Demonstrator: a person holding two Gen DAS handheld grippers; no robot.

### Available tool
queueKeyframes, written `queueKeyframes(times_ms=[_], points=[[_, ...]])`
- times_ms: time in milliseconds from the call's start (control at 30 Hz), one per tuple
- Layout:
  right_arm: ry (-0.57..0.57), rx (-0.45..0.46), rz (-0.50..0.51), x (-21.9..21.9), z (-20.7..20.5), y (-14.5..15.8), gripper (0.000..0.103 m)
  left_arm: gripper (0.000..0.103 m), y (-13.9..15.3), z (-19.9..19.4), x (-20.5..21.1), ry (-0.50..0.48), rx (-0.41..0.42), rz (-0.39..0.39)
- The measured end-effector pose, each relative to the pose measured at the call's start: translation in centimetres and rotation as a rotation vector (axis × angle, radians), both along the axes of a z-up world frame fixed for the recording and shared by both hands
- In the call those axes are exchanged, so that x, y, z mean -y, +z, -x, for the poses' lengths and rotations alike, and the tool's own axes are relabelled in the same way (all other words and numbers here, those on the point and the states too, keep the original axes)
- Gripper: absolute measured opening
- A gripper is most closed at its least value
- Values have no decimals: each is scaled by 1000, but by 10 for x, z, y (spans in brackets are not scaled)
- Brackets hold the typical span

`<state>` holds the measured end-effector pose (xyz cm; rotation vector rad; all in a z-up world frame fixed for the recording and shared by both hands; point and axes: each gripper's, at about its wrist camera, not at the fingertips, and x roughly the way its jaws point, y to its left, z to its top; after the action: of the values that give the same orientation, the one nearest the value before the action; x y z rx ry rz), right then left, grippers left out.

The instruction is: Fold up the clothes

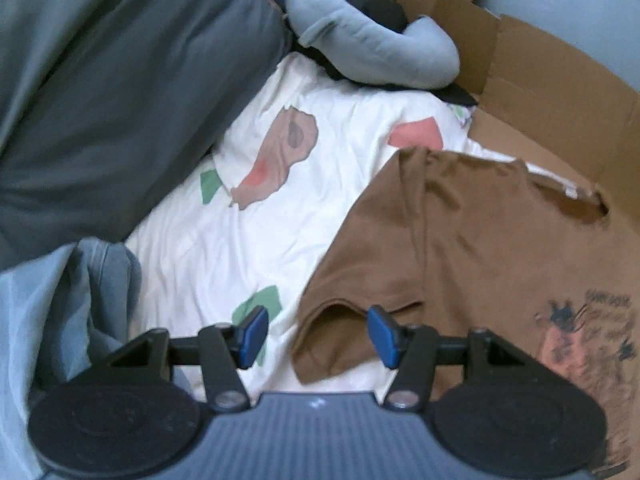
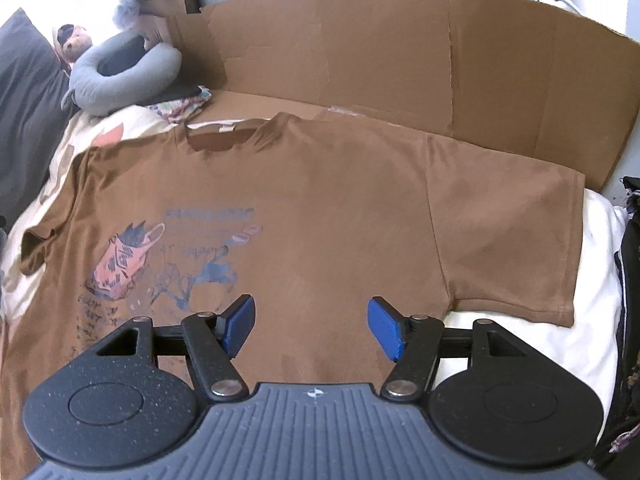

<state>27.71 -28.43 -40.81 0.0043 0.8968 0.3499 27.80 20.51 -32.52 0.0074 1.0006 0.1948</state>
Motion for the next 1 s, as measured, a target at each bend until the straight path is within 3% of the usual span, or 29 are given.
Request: queueKeyframes(times_ms=[233,400,567,867,933,1000], points=[[45,24,70,-6,-1,1,69,58,-34,-5,-4,-54,-11,-77],[56,22,86,-15,-3,-2,69,54,-63,-18,-11,-76,-88,-155],[84,12,102,-26,-6,-9,69,55,-63,-24,-2,-150,-31,-179],[96,-22,79,-41,-17,-27,69,55,-79,-45,16,-224,-20,-251],[96,-23,74,-43,-17,-28,69,45,-77,-45,18,-255,22,-262],[99,-26,67,-44,-17,-28,69,24,-72,-44,19,-286,64,-275]])
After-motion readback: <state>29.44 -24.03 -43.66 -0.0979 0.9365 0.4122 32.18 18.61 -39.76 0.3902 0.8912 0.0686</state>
